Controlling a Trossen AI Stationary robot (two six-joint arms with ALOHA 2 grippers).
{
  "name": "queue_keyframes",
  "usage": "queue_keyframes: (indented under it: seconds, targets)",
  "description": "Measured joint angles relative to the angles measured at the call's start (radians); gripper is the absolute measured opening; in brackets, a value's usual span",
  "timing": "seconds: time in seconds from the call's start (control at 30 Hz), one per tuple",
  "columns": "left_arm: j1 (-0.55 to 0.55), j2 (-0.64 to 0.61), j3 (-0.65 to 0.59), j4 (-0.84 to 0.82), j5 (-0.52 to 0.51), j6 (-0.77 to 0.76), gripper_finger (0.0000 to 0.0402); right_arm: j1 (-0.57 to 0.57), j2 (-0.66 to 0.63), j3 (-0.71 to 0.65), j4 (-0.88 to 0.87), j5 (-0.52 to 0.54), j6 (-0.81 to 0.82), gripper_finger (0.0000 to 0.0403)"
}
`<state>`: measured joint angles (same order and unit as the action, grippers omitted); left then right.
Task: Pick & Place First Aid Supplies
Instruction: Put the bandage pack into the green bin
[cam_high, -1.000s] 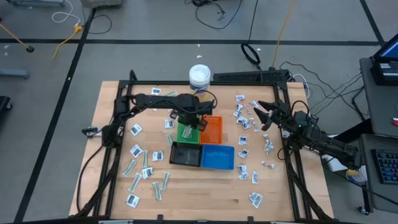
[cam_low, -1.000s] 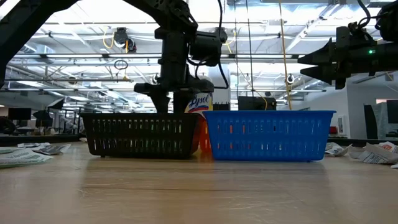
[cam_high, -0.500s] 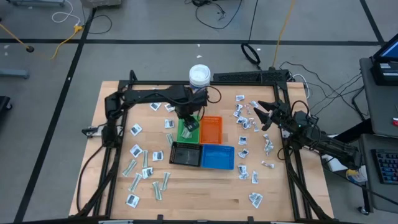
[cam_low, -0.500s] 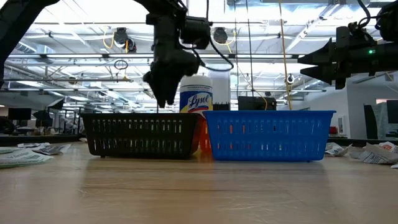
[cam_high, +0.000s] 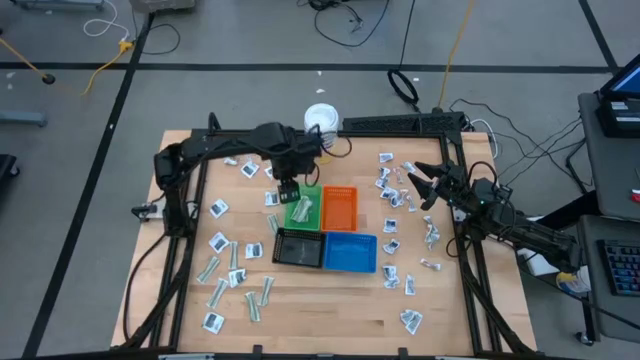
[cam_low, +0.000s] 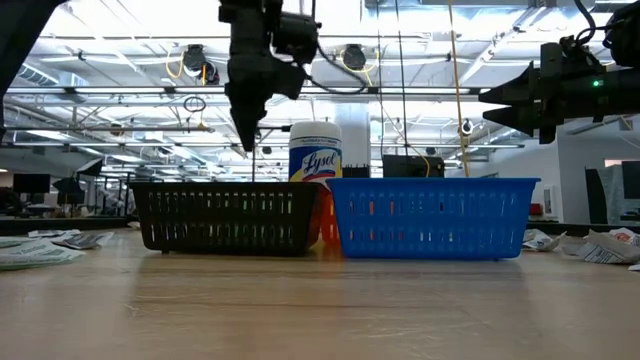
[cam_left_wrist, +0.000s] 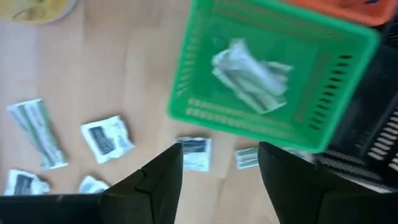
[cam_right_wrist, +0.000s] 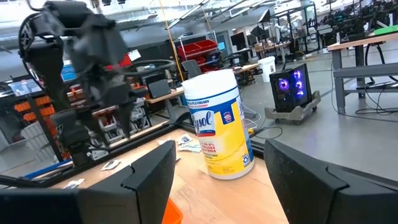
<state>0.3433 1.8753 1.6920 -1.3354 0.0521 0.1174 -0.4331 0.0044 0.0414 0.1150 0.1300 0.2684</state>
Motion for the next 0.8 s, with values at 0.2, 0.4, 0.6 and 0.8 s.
queue_keyframes:
  seconds: [0.2, 0.4, 0.6, 0.8]
  targets:
    - [0.149, 0.001, 0.000, -0.001, -0.001, 0.031, 0.0214, 0.000, 0.000, 0.000, 0.000, 0.000, 0.000, 0.0242]
    - [0.297, 0.001, 0.000, 0.001, -0.001, 0.065, 0.0214, 0.000, 0.000, 0.000, 0.000, 0.000, 0.000, 0.0242]
    - [0.429, 0.001, 0.000, 0.026, -0.004, 0.159, 0.0214, 0.000, 0.000, 0.000, 0.000, 0.000, 0.000, 0.0242]
    - [0.515, 0.001, 0.000, 0.067, -0.003, 0.229, 0.0214, 0.000, 0.000, 0.000, 0.000, 0.000, 0.000, 0.0242]
